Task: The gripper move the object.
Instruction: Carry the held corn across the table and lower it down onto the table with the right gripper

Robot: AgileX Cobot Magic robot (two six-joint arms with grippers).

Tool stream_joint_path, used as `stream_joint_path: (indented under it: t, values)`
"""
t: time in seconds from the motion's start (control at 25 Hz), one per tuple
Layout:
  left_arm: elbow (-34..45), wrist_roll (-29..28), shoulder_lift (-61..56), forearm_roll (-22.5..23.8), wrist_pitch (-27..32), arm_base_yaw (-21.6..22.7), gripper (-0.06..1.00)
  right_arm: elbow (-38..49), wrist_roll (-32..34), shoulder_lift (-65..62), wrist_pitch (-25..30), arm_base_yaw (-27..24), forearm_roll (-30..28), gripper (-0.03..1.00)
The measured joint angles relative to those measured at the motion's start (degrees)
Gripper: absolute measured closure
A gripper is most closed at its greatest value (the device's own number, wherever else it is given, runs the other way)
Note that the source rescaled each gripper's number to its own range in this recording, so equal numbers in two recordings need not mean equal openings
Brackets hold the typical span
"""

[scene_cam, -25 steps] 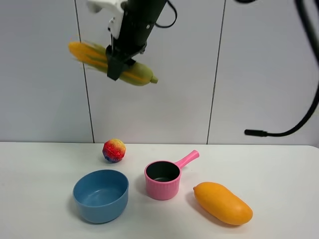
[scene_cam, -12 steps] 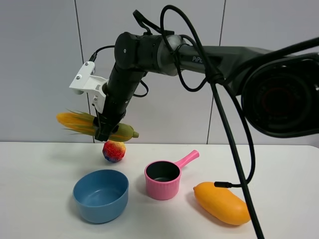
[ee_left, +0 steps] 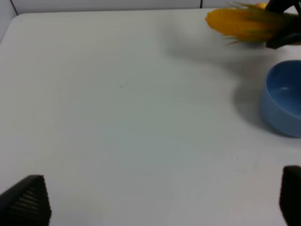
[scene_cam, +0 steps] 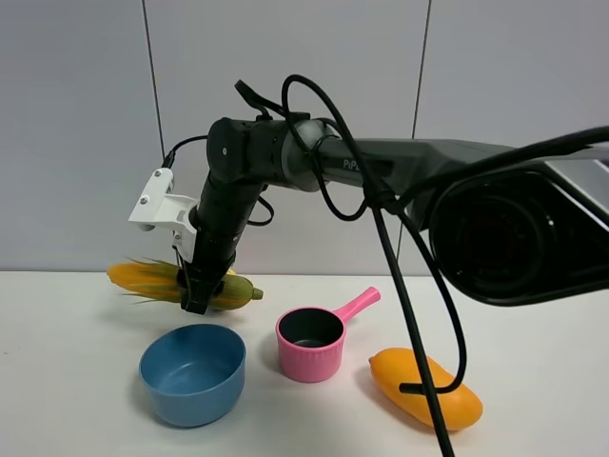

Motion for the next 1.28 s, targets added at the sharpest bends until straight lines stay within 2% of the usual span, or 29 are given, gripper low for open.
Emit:
stream_joint_path:
  t: [0.44, 1.08, 1.2, 1.28]
  values:
    - [0.0, 0.0, 0.0, 0.0, 0.0, 0.0, -0.06, 0.0, 4.2, 3.0, -2.9, 0.0, -1.8, 0.97]
    - [0.0, 0.0, 0.0, 0.0, 0.0, 0.0, -0.06, 0.0, 6.1, 3.0, -1.9, 0.0, -3.2, 0.94]
    - [0.0, 0.0, 0.0, 0.0, 0.0, 0.0, -0.06, 0.0, 6.3, 3.0, -1.9, 0.0, -3.2, 0.86]
    - [0.0, 0.0, 0.0, 0.0, 0.0, 0.0, -0.06, 0.0, 7.2, 3.0, -1.7, 0.0, -3.1, 0.69]
